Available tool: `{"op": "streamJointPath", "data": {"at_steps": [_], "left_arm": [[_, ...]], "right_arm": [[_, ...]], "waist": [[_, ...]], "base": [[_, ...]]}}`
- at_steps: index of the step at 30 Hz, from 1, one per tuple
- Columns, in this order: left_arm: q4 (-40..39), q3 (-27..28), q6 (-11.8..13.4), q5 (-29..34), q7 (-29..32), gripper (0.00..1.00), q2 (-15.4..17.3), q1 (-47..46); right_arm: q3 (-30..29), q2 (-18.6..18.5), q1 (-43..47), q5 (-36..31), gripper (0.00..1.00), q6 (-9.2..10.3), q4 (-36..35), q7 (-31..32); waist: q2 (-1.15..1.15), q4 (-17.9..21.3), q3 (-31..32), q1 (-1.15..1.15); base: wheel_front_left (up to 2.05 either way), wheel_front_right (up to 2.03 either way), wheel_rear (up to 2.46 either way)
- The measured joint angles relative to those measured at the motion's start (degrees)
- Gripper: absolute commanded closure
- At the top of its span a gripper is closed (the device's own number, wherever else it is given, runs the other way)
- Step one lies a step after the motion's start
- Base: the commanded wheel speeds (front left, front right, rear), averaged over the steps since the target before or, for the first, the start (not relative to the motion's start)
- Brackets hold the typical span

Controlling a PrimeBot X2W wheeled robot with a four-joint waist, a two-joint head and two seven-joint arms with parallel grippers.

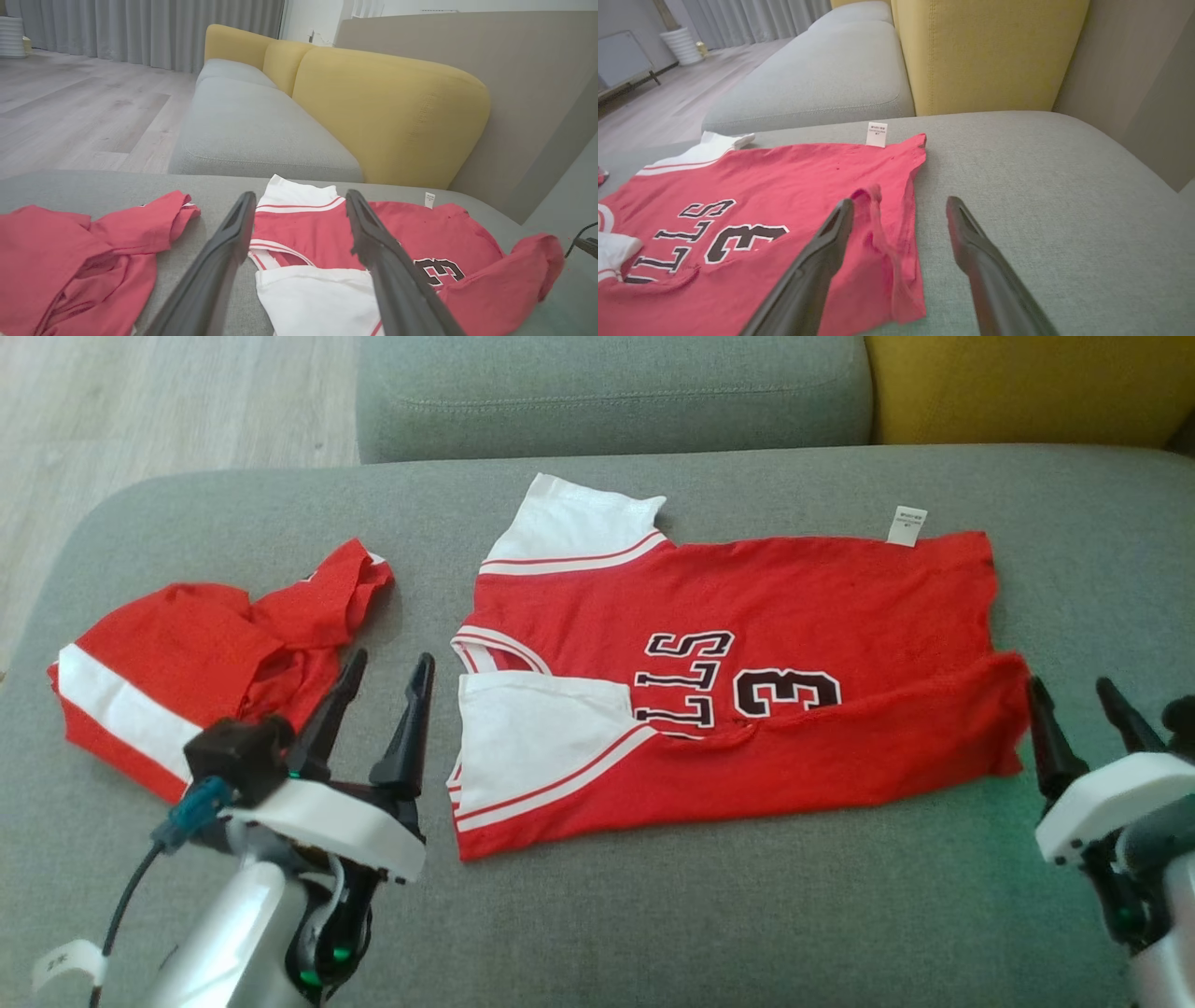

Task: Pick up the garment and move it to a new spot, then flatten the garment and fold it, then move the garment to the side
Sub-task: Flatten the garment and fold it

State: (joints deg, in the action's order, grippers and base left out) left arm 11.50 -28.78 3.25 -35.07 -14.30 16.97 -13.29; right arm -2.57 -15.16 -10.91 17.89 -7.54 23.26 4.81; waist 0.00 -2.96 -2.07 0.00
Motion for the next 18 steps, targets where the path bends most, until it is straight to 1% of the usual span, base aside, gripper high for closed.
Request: {"op": "streamJointPath", "data": {"at_steps": [6,10,14,18], "left_arm": [[1.13,2.24,-1.98,2.30,0.00,0.00,-1.86,0.04],[1.64,3.76,-2.92,3.42,0.00,0.00,-3.07,0.25],[1.60,5.57,-3.25,5.45,0.00,0.00,-4.04,0.87],[0.92,8.20,-3.23,7.31,0.00,0.00,-6.39,3.55]], "right_arm": [[-5.09,0.44,1.24,-3.38,0.00,0.00,-2.65,5.00],[-6.56,1.46,2.35,-4.02,0.00,0.00,-5.81,5.28],[-7.26,3.80,3.65,-3.27,0.00,0.00,-10.21,3.05],[-7.31,6.27,7.28,-2.99,0.00,0.00,-13.88,-0.65]], "waist": [[0.00,0.12,0.52,0.00],[0.00,0.19,0.77,0.00],[0.00,0.20,1.20,0.00],[0.00,0.23,1.75,0.00]], "base": [[0.00,0.00,0.00],[0.00,0.00,0.00],[0.00,0.00,0.00],[0.00,0.00,0.00]]}}
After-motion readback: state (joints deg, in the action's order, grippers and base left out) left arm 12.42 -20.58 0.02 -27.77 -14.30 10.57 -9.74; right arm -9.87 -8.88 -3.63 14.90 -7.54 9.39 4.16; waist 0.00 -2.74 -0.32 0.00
